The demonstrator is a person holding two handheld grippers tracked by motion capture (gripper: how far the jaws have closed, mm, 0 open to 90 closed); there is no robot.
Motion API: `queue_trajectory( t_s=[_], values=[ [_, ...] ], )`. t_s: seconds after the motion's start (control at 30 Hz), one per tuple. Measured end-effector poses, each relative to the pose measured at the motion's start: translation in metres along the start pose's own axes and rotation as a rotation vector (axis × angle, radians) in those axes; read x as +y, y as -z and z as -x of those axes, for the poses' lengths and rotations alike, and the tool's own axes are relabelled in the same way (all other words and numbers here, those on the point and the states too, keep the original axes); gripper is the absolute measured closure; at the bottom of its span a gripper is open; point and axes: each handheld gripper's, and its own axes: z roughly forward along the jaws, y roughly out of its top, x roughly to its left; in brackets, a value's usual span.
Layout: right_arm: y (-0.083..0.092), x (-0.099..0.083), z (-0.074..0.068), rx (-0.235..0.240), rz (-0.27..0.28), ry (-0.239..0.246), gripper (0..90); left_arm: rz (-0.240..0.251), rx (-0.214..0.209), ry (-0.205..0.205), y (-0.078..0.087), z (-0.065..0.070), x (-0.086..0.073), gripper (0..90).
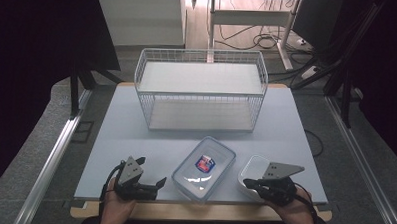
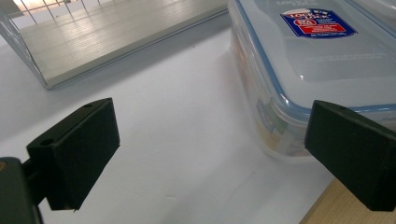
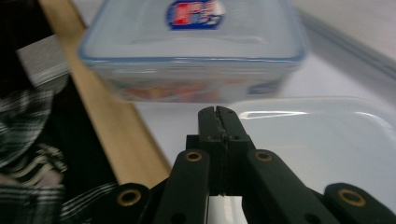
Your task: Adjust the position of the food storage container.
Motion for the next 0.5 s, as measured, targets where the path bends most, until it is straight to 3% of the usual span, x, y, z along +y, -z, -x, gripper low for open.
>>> queue_trajectory(
  t_s=[0.07, 0.17, 0.27, 0.5],
  values=[
    [-0.005, 0.000, -0.004, 0.033, -0.019, 0.013, 89.9, 0.001, 0.003, -0.003, 0.000, 0.000, 0.000, 3.0],
    [-0.014, 0.000, -0.007, 0.041, -0.061, 0.033, 90.0, 0.000, 0.003, -0.006, 0.000, 0.000, 0.000, 3.2],
    [-0.018, -0.002, -0.004, 0.015, -0.086, 0.039, 89.9, -0.011, 0.003, -0.014, -0.001, 0.001, 0.000, 3.3],
    [-0.019, -0.002, 0.006, -0.033, -0.069, 0.016, 89.9, -0.027, 0.005, -0.037, -0.003, 0.003, 0.000, 3.5]
  ],
)
